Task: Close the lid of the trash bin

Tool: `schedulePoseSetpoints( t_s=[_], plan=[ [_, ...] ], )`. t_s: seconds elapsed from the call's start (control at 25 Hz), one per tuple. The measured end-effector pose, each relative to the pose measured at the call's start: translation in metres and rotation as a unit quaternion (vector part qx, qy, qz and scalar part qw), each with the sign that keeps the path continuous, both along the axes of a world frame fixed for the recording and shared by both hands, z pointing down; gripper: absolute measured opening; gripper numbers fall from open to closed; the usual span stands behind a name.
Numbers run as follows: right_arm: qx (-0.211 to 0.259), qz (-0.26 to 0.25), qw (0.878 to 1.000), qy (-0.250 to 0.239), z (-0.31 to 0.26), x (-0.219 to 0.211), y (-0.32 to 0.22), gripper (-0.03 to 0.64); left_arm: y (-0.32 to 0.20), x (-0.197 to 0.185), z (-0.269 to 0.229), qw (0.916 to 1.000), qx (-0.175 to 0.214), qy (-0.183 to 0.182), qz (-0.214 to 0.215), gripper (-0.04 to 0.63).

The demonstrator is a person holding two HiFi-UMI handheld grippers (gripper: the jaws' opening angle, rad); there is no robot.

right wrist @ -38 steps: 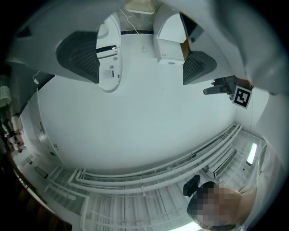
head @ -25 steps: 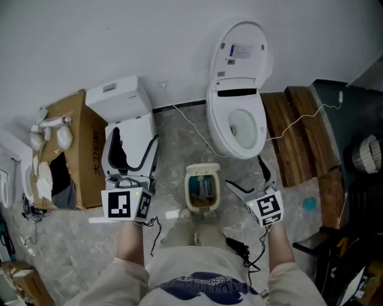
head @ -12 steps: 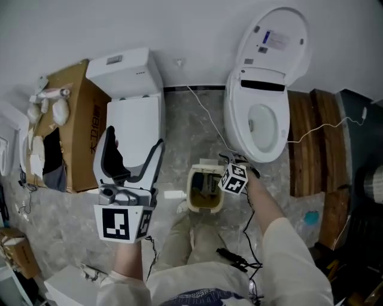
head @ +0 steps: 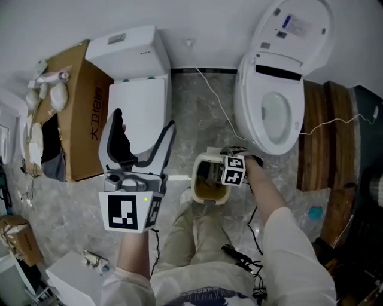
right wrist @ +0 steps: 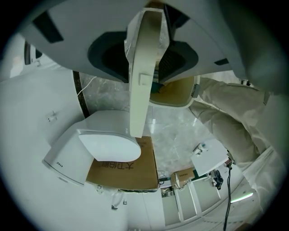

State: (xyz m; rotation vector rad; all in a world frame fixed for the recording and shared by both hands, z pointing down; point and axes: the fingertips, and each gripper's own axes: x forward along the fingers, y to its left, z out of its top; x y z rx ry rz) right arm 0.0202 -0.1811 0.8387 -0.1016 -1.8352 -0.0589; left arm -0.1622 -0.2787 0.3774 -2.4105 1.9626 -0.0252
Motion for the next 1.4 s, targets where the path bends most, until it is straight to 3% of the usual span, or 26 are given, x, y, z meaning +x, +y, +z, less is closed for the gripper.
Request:
schedulePoseSetpoints(
  t_s=[0.2, 0.52, 0.8, 1.4],
  plan=[
    [-0.001, 0.007, 1.000, -0.006, 0.000, 0.001, 0.000, 0.190, -0.006, -0.001, -0.002, 1.0000, 0.003, 0.000, -0.005, 0.419],
    [0.050, 0.013, 0.998, -0.019, -0.005, 0.002, 0.000, 0.046, -0.003, -0.009, 0.005, 0.9999, -0.006, 0.000, -0.011, 0.419],
    [0.067, 0.016, 0.997, -0.029, 0.000, 0.003, 0.044, 0.094, 0.006, -0.008, 0.011, 0.9999, -0.012, 0.005, -0.007, 0.419],
    [0.070, -0.007, 0.997, -0.025, 0.035, 0.001, 0.140, 0.270, 0.031, -0.011, 0.051, 0.9991, -0.040, 0.014, -0.002, 0.419]
  ],
)
